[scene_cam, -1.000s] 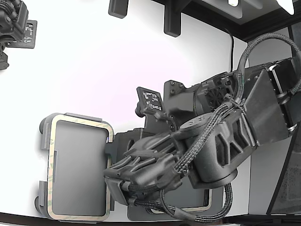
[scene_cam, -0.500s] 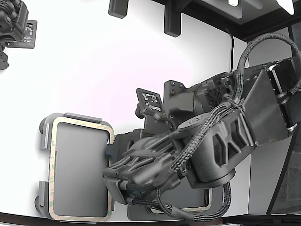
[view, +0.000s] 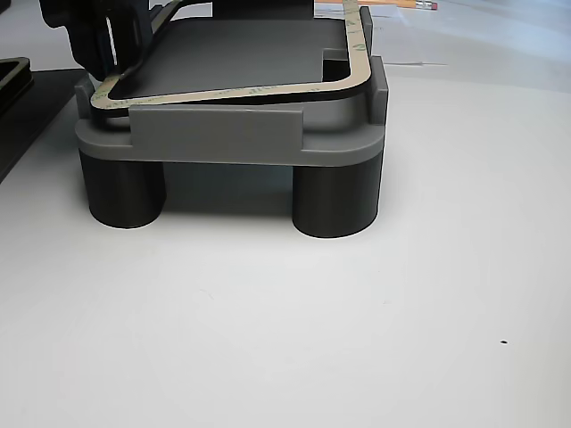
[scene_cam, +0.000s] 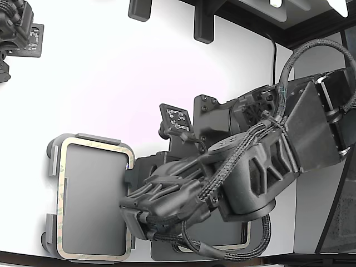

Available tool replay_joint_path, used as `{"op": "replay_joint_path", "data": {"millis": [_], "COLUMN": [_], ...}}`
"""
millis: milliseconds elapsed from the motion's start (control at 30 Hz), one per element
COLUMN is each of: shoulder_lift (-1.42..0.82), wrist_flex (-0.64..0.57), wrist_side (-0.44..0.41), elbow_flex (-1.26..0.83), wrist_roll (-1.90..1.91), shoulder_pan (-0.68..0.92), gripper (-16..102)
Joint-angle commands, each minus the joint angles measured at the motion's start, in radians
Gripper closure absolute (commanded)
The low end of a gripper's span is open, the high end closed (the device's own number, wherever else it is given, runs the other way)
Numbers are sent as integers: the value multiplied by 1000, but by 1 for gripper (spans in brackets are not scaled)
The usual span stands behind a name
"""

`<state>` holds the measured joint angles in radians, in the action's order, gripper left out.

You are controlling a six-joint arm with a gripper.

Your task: Move top rectangular frame to the holder.

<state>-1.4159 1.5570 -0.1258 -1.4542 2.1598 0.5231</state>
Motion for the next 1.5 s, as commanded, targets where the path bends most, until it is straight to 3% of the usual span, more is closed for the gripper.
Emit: {"op": "replay_joint_path", "data": {"millis": [0,167,300,333,400,433,467,633,800,1100,1233,1467], "shoulder_lift": [-17,-17,-18,-18,-18,-18,-18,-25,-98,-549,-815,-1252], "wrist_flex": [-5,-5,-5,-5,0,0,3,28,3,-293,-376,-515], "wrist_side": [-3,-3,-11,-14,-20,-25,-28,-77,-250,-383,-307,-100], "elbow_flex": [17,18,20,21,31,35,41,117,210,-183,-425,-865], "wrist_roll": [-3,-6,-11,-15,-25,-25,-25,-44,-285,-1382,-1750,-1965], "shoulder_pan": [-17,-17,-17,-17,-17,-17,-17,-3,43,-34,-153,-359], "gripper": [95,93,80,68,-8,-1,-14,-14,-14,-14,-14,-14]}}
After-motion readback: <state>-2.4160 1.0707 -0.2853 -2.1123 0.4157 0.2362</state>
